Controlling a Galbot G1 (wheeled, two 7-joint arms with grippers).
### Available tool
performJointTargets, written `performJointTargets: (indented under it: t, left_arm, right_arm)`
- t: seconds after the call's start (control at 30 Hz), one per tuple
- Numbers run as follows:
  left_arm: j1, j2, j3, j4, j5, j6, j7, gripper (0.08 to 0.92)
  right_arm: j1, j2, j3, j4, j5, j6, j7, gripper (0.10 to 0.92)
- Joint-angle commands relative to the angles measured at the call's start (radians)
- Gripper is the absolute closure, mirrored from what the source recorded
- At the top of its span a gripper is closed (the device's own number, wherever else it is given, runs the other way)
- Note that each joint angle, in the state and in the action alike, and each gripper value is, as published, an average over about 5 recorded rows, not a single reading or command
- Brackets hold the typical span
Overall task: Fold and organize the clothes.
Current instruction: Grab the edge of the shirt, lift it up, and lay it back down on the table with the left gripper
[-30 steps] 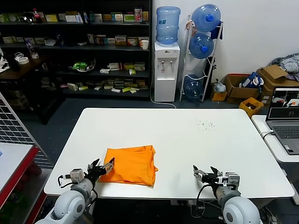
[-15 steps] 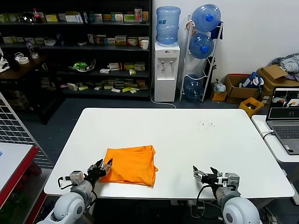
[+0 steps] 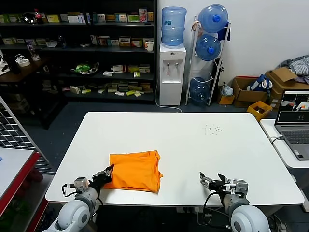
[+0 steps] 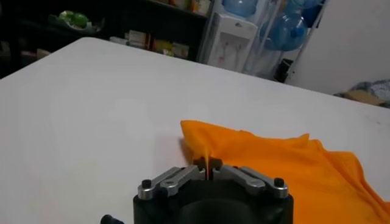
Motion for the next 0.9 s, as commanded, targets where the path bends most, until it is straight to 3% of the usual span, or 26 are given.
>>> performJointTargets:
  t: [0.03, 0.23, 0.43, 0.63, 0.9]
  left_arm:
    - [0.019, 0.009, -0.018, -0.143, 0.032, 0.015, -0.067, 0.903]
    - [0.048, 0.075, -0.069, -0.33, 0.028, 0.119, -0.184, 0.903]
    - [0.09, 0.205, -0.168, -0.41, -0.013, 0.167, -0.22, 0.903]
    - [0.122, 0.345, -0.296, -0.354, -0.099, 0.182, -0.214, 0.903]
    - [0.094, 0.477, -0.354, -0.165, -0.194, 0.173, -0.193, 0.903]
  right_arm:
    - [0.001, -0.001, 0.001, 0.002, 0.0, 0.001, 0.0, 0.203]
    - [0.004, -0.007, 0.002, 0.004, 0.002, 0.002, 0.0, 0.203]
    - [0.01, -0.016, 0.001, 0.005, 0.005, 0.006, -0.003, 0.203]
    - [0.011, -0.022, 0.0, 0.006, 0.005, 0.013, -0.009, 0.203]
    - [0.011, -0.024, -0.001, 0.006, 0.001, 0.025, -0.016, 0.203]
